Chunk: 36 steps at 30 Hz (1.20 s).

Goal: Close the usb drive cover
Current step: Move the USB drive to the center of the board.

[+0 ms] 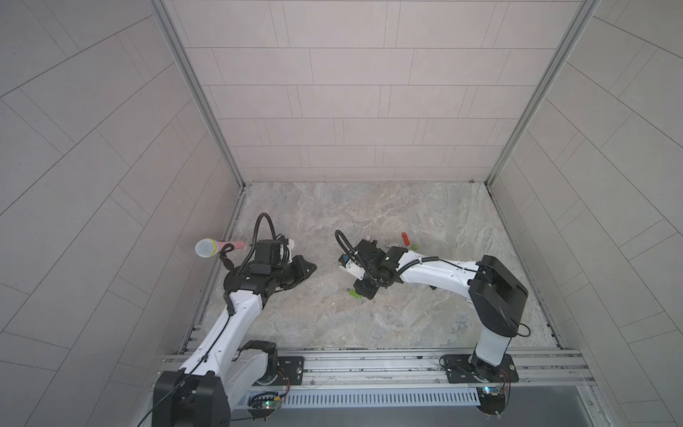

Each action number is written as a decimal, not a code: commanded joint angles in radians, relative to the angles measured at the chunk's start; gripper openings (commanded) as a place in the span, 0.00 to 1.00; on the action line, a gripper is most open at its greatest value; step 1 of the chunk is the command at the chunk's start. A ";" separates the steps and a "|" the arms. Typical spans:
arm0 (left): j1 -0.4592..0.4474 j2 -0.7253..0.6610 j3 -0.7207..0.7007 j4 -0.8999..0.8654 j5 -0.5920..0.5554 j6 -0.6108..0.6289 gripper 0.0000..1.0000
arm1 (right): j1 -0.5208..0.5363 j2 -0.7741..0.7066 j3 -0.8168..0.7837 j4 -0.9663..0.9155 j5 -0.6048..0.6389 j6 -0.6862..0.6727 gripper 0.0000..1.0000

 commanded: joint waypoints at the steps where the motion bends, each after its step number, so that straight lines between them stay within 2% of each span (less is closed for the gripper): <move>1: 0.007 -0.016 0.040 -0.077 -0.047 0.057 0.08 | 0.021 0.052 0.064 -0.132 0.057 0.052 0.39; 10: 0.010 -0.028 0.040 -0.090 -0.064 0.059 0.08 | 0.053 0.209 0.232 -0.256 0.120 0.048 0.41; 19: 0.010 -0.031 0.039 -0.098 -0.070 0.060 0.08 | 0.071 0.291 0.279 -0.299 0.141 0.044 0.35; 27: 0.010 -0.025 0.026 -0.060 -0.007 0.061 0.08 | 0.055 0.245 0.197 -0.300 0.187 0.031 0.15; 36: -0.043 -0.004 -0.004 0.024 0.049 0.026 0.08 | -0.086 0.043 -0.076 -0.327 0.197 0.027 0.16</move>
